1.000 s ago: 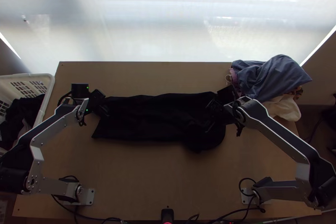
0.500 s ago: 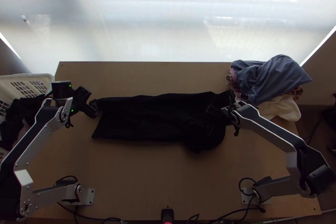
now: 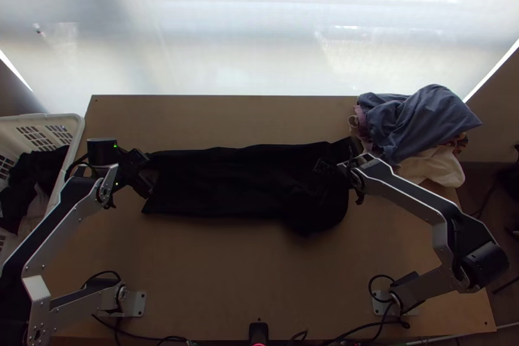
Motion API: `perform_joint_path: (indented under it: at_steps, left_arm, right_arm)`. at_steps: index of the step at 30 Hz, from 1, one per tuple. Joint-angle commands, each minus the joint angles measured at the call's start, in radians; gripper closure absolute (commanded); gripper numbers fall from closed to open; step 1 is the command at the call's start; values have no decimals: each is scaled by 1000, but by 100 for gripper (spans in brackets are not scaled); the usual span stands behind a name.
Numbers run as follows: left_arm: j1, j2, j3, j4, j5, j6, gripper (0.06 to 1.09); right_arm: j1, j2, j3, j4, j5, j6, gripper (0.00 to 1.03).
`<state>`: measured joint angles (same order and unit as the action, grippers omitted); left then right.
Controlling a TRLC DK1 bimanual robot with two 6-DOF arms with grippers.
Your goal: Fold the t-shirt
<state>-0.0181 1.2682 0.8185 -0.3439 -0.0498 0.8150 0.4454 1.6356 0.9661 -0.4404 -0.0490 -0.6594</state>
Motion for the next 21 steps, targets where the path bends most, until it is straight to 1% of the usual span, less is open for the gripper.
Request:
perform_joint_path:
  at_steps: [1,3,6,8,10,15,21]
  left_arm:
    - [-16,33,-67,92,-9,116,11]
    - [-25,42,-85,128,-9,158,11]
    - [-31,62,-96,212,-9,196,11]
    - [-36,91,-81,218,-9,200,11]
    - [-49,111,-76,220,-9,205,11]
    - [-88,126,-81,244,-9,205,11]
    - [-100,151,-67,250,-7,211,11]
  right_arm:
    - [1,9,16,5,1,-9,47]
    - [3,13,19,5,1,-14,52]
    - [1,21,25,5,0,-13,63]
    - [3,24,23,5,-2,-6,71]
    - [6,33,22,8,-8,-6,81]
    - [1,58,37,12,-23,-11,100]
    - [-25,41,51,9,-25,-6,100]
